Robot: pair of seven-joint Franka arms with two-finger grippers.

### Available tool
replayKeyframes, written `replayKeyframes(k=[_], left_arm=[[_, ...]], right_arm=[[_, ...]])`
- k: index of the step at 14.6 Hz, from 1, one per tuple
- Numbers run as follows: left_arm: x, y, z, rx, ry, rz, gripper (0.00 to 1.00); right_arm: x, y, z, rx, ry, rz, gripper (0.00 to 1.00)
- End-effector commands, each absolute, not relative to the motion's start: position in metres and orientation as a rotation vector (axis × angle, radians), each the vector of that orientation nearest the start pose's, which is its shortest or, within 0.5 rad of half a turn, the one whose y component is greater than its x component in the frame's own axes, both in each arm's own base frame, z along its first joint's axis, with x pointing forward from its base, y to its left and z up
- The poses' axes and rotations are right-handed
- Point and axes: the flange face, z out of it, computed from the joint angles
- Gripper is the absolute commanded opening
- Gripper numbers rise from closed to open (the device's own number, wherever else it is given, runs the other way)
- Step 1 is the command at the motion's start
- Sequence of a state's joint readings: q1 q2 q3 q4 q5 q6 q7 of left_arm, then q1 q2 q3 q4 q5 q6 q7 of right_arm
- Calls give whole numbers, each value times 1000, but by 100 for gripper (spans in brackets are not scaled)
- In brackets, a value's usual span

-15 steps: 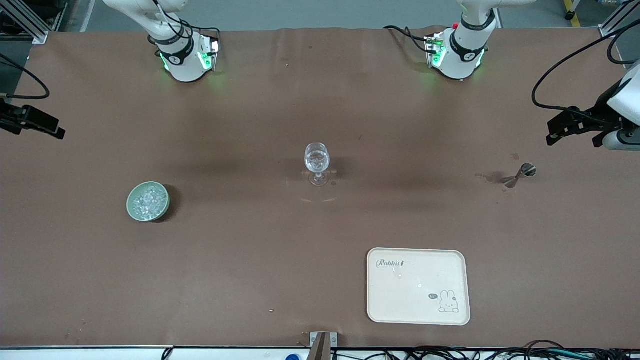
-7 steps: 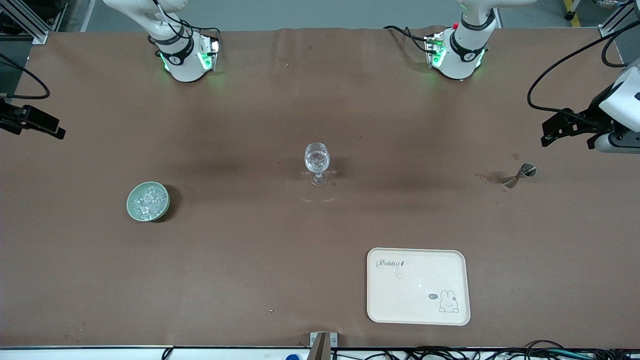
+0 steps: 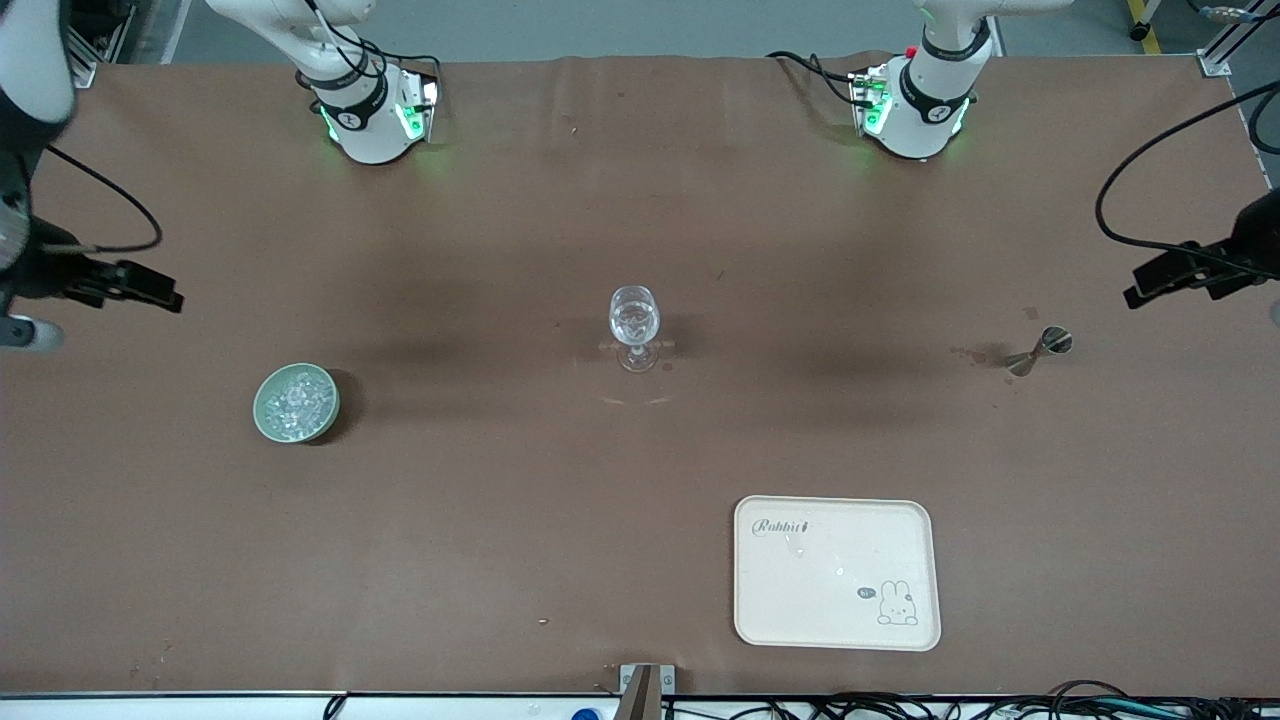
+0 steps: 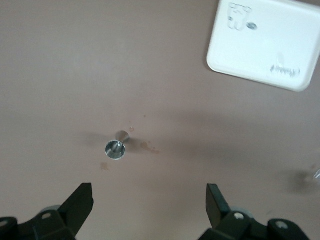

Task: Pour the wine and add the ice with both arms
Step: 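Reach the right gripper down to the green bowl of ice cubes, then grasp an ice cube with the right gripper while the left gripper reaches the jigger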

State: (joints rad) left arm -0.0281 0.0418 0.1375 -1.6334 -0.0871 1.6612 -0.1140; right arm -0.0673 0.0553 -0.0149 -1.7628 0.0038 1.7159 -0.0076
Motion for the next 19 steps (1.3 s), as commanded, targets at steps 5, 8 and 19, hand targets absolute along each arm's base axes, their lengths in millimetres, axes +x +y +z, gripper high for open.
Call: replayKeyframes(k=[5,8,19], left_arm=[[588,122,504,-3070,-1187,288,100],[592,166,459,-3052,-1474,415,100],[566,269,268,-2815,-2171,977,100]], right_arm=[[553,-28,353,-3145,-43,-19,100],[562,-34,302,-3146,-38,-11,100],[565,-53,241,-3150,-133,-8,88]])
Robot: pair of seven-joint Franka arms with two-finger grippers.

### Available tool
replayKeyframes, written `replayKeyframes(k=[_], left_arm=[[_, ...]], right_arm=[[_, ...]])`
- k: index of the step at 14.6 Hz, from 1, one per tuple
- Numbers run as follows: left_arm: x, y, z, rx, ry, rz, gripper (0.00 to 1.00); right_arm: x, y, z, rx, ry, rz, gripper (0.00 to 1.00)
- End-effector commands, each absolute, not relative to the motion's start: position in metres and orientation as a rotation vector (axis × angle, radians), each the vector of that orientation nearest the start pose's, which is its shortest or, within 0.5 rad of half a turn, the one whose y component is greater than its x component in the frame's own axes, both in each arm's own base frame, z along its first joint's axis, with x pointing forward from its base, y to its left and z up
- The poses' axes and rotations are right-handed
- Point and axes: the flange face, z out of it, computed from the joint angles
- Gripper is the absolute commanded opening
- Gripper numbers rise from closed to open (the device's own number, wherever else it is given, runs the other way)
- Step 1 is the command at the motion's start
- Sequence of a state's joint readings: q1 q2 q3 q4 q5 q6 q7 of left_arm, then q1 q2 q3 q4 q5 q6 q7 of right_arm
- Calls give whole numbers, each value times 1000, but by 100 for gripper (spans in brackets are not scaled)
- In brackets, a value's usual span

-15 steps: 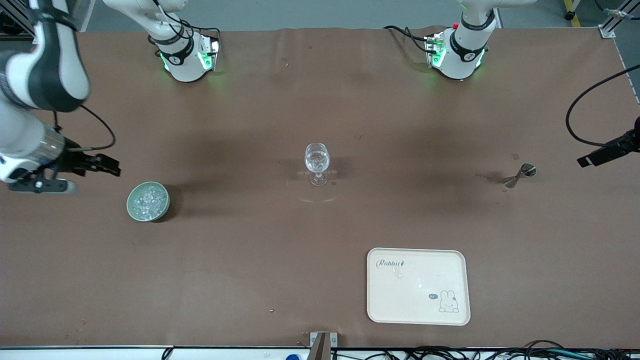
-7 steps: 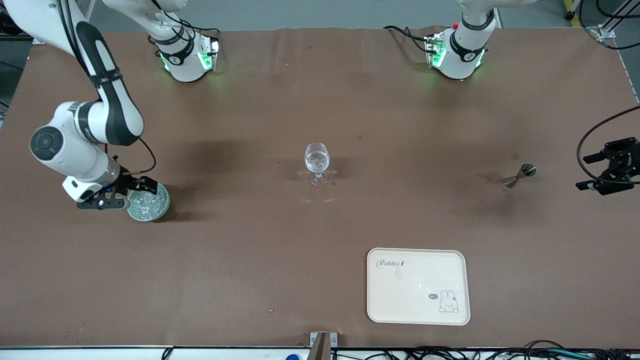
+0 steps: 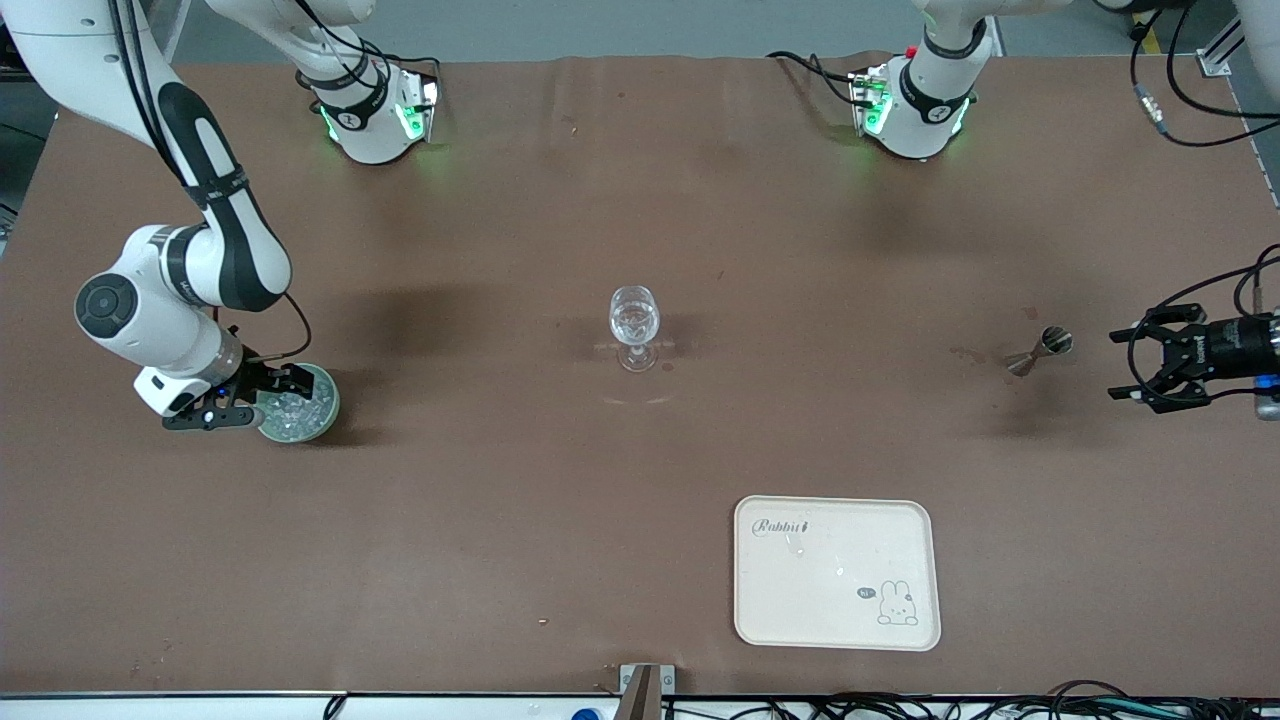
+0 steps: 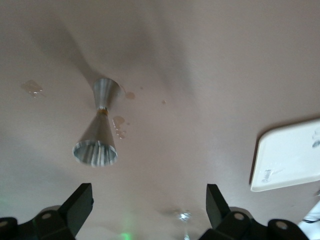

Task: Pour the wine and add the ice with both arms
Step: 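Grasp an ice cube with the right gripper while the left gripper reaches the jigger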

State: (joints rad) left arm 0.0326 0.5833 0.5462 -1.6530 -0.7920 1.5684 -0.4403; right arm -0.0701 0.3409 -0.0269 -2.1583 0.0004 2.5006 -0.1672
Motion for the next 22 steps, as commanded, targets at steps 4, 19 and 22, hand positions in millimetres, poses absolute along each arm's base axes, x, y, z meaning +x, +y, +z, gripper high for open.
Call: replayKeyframes(k=[4,19,22], left_arm=[[547,288,209,-2810,-2257,1104,100],[497,262,136,-2688,-2505,1464,90],[499,254,131,-2656,-2573,1478,90]], right_arm=[[565,-51,237,-3148,-129,-8,66],[566,-48,223,-3139,-118,2,45],[566,-48,222,-3138,-109,4,38]])
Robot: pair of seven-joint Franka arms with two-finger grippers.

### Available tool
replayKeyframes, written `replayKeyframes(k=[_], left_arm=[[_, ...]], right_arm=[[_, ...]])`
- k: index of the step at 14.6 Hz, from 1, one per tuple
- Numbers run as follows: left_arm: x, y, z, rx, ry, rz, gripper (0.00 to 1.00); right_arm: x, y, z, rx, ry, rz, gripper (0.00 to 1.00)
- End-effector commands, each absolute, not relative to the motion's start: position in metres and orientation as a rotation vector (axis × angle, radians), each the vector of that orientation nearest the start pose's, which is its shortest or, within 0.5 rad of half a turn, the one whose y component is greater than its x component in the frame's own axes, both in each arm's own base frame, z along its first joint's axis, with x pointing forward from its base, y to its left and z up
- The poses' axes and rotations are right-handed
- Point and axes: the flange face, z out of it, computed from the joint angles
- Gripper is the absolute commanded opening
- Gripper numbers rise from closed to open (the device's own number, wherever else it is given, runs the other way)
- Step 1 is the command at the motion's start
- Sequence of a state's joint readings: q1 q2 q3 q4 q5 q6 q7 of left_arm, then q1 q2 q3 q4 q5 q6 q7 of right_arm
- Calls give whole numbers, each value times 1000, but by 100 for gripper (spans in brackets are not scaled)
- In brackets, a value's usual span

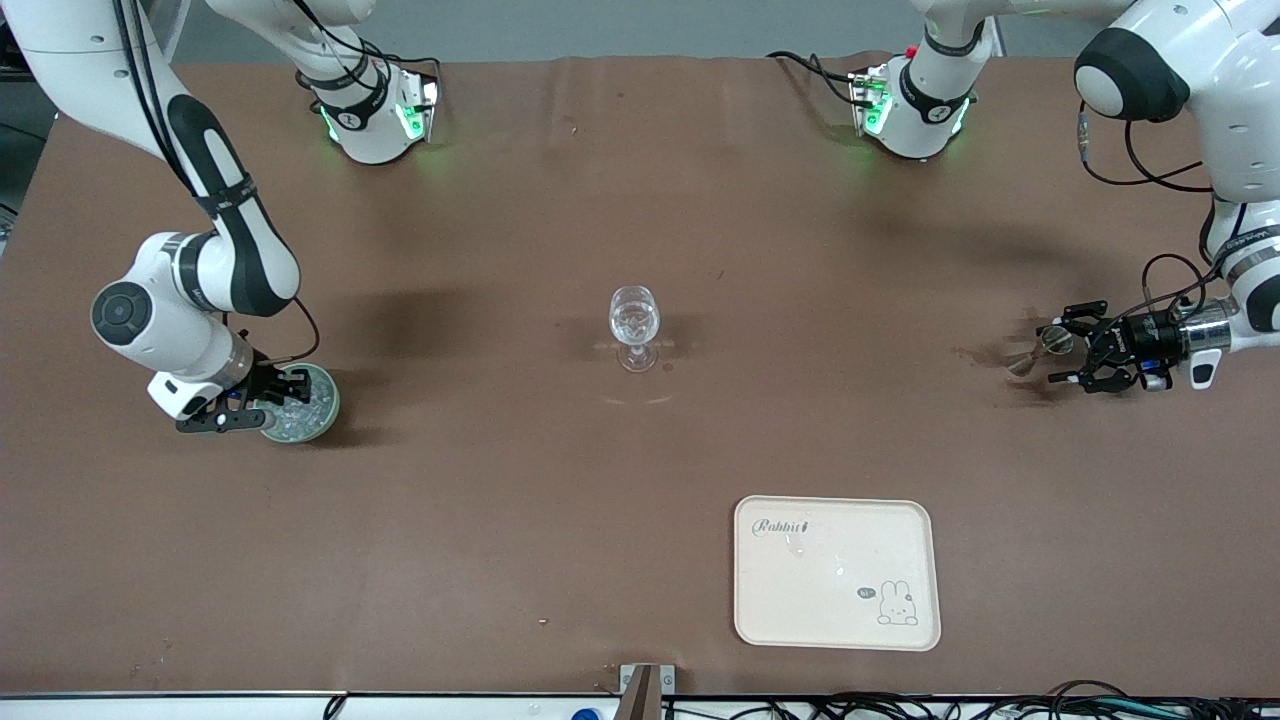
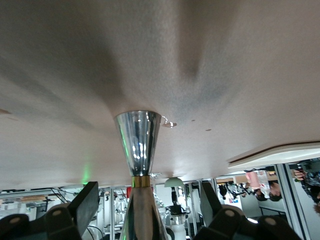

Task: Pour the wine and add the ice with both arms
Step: 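Grasp an ice cube with the right gripper while the left gripper reaches the jigger, then lift the ice cube with the right gripper while the left gripper grasps the jigger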

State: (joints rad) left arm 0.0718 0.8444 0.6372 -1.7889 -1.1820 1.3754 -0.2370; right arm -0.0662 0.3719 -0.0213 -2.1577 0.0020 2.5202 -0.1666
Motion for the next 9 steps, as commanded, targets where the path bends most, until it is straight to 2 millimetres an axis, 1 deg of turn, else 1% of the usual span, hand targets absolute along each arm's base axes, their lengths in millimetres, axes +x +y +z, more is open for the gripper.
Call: replayKeyframes(k=[1,2,4,5,7,8,9], left_arm=[[497,252,128,1521,1494,-856,90],[496,252,127,1519,1496,-856,90],[496,254,127,1513,1498,-854,89],[494,254,126,1510,1501,-856,85],[492,257,125,1504,1504,-854,70],[490,261,126,1492,1505,-846,61],[488,265,127,1469,1504,-836,48]], right_arm=[[566,-48,223,-3138,-100,4,33],[566,-48,223,-3138,-83,7,25],[568,-48,225,-3138,-71,7,15],[568,-49,225,-3138,-68,7,10],[571,-47,229,-3138,-35,7,5],[573,-43,234,-3134,-13,52,3],[578,-39,245,-3129,5,123,2]])
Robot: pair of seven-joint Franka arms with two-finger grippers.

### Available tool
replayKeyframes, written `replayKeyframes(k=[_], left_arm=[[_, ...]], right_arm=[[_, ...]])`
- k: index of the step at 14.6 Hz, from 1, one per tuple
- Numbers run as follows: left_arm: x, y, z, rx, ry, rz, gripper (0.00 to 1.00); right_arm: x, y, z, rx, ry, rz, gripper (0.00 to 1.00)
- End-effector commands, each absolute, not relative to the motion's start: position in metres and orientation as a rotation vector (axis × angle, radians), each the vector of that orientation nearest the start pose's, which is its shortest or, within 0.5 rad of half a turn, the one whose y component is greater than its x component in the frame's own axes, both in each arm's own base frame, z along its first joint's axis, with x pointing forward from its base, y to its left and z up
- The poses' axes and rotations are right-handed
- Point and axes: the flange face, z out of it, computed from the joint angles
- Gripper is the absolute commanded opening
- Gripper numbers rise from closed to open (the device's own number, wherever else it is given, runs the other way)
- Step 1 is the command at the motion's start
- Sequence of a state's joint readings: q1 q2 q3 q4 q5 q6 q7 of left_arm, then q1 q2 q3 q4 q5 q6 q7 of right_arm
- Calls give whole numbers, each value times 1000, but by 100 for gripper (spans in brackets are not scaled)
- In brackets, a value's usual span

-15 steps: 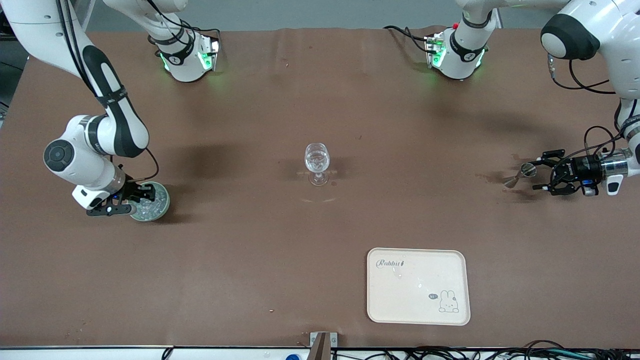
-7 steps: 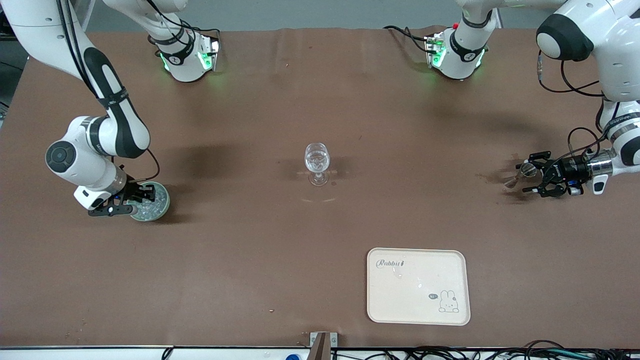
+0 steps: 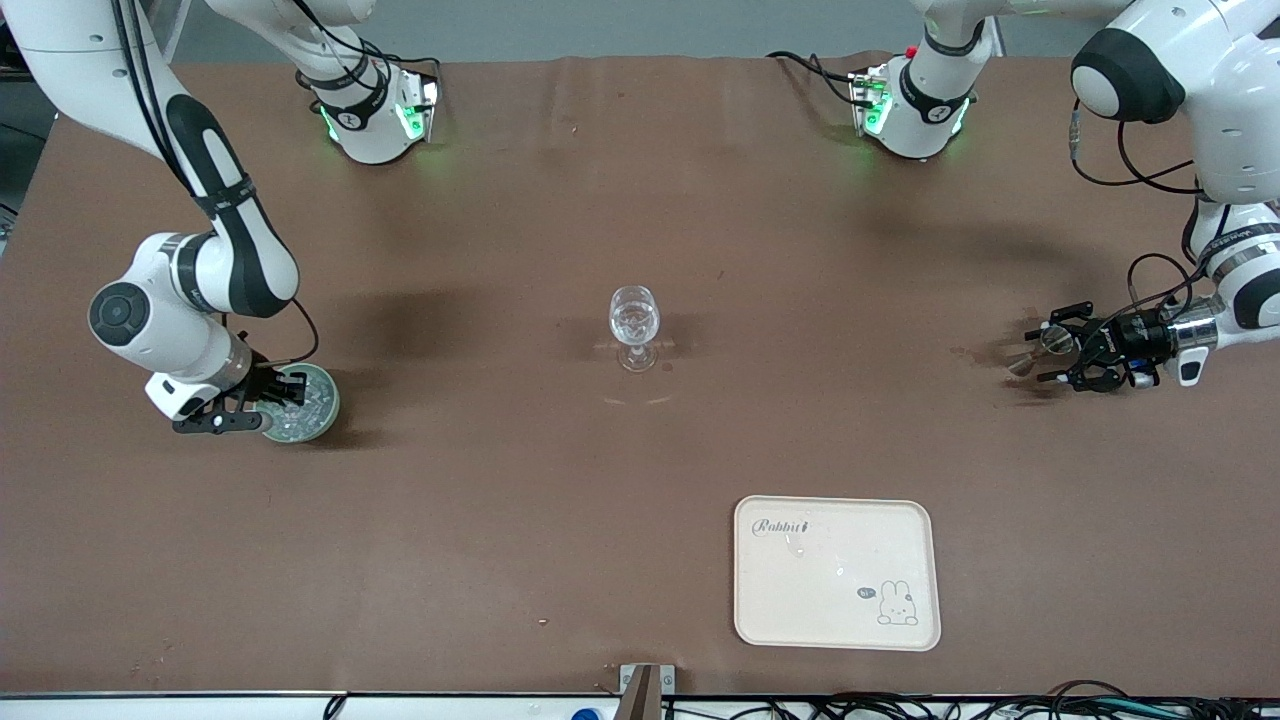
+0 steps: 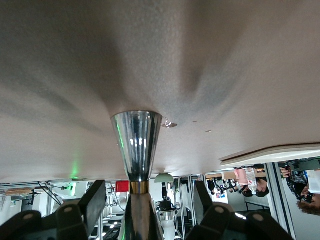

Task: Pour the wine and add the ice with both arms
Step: 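Lift the ice cube with the right gripper while the left gripper grasps the jigger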

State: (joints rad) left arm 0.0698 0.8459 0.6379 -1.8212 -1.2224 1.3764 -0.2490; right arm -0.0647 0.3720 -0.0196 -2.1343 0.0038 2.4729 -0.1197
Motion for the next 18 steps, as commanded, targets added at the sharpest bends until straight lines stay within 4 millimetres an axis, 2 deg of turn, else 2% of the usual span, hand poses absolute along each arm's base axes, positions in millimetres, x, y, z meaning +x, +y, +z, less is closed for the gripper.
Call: replayKeyframes(k=[1,3,4,9,11,13,15,17,18], left_arm=[[488,265,127,1463,1503,-838,34],[488,264,129,1462,1497,-837,12],[489,263,132,1459,1485,-843,8],[486,263,134,1439,1463,-865,8],[492,255,149,1431,1402,-892,3],[501,244,168,1431,1352,-911,2],[510,226,187,1392,1319,-980,1],[523,212,220,1386,1301,-1003,1],[531,197,235,1387,1281,-1030,1]], right_arm=[[582,-38,261,-3121,20,187,2],[581,-34,302,-3047,115,139,2],[580,-32,322,-3027,127,131,1],[596,-32,464,-3019,147,83,0],[598,-37,531,-3061,114,98,0],[594,-41,581,-3124,92,97,0],[583,-48,611,-3125,109,148,0],[561,-54,639,-3123,135,148,0],[552,-54,637,-3122,138,153,0]])
